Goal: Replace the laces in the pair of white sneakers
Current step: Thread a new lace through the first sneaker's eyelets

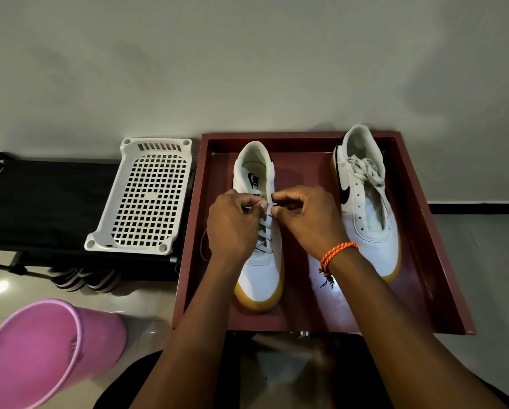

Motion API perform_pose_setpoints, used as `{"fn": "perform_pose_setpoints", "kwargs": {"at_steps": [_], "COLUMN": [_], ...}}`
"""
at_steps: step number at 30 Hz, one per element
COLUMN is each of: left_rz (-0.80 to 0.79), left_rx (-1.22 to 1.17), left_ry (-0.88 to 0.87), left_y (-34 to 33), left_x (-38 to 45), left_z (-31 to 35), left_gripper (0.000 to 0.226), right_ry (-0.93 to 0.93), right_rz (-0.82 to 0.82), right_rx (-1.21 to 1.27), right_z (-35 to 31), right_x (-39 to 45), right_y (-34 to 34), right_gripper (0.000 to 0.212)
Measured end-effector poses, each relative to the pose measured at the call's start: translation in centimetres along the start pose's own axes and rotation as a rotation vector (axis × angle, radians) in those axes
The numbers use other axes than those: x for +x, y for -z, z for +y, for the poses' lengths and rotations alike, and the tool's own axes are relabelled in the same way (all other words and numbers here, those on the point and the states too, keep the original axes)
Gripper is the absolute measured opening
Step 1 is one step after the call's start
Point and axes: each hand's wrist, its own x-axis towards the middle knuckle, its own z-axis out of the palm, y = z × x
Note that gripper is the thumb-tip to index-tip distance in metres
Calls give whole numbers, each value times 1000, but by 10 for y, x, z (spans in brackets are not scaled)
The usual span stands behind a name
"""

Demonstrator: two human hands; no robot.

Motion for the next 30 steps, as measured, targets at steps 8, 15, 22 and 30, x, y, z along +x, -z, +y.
{"fn": "perform_pose_setpoints", "kwargs": {"at_steps": [8, 15, 22, 30], "left_rz": [-149, -125, -108, -76], "left_rx": [-25, 129, 128, 161], "left_ry": [-3, -40, -4, -27], "left_y": [9, 8, 8, 11], "left_x": [5, 4, 5, 0], "left_z": [-1, -4, -6, 2], "left_gripper": [21, 31, 26, 28], "right_ry": [28, -105, -169, -122], "right_rz": [91, 46, -125, -301], "right_rx": [-68, 132, 705, 1338], "right_z": [-5, 0, -18, -40], "right_x": [-2, 0, 1, 2], "right_y": [-1, -5, 6, 32], "right_gripper": [6, 14, 17, 20]}}
